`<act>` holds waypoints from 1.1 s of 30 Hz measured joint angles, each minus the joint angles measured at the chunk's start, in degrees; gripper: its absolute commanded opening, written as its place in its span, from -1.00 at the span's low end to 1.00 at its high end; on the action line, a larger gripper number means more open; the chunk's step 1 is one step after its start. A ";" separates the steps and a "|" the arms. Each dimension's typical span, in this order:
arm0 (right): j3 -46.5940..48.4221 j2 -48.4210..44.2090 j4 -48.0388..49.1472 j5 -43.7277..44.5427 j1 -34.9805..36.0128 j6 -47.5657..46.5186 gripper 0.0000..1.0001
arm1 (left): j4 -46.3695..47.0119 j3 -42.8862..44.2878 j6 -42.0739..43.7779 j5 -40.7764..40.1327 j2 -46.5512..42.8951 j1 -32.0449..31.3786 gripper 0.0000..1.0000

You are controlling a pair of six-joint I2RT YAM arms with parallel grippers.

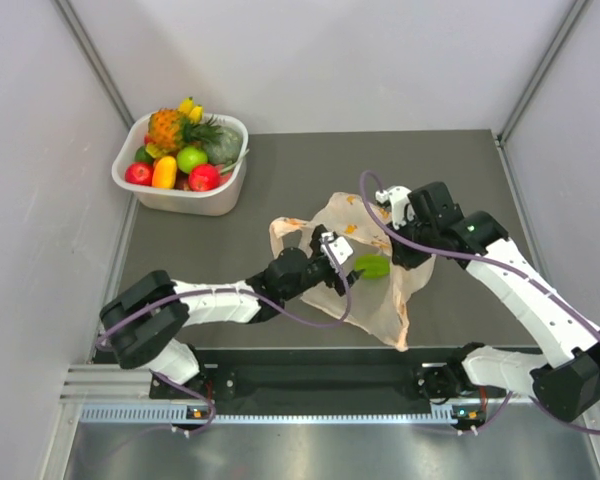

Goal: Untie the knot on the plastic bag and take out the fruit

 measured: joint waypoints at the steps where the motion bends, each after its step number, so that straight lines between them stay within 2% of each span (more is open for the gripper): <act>1: -0.55 -0.50 -0.22 0.04 0.00 0.22 -1.00 | -0.42 0.74 0.81 1.99 1.18 0.83 0.98; 8: -0.94 -1.22 -0.31 -0.76 0.02 0.57 -1.00 | -5.62 8.52 6.58 19.02 11.37 4.39 0.97; 12: -1.44 -1.22 0.70 -1.92 0.02 0.57 -1.00 | -8.92 14.78 8.92 25.33 16.06 5.46 0.97; 19: -2.45 -0.22 1.49 -1.75 -0.35 0.55 -1.00 | -13.27 24.46 11.45 31.52 25.14 5.86 0.97; 26: -2.45 -0.04 1.18 0.70 -0.48 0.48 -0.99 | -17.99 28.33 12.72 32.98 30.18 6.51 0.98; 30: -2.45 -0.04 1.05 -0.61 -0.37 0.83 -0.99 | -18.88 29.11 12.50 32.17 32.13 6.58 0.81; 33: -2.45 -0.04 1.46 -1.29 -0.35 1.18 -1.00 | -18.91 29.11 12.00 31.87 32.79 6.58 0.45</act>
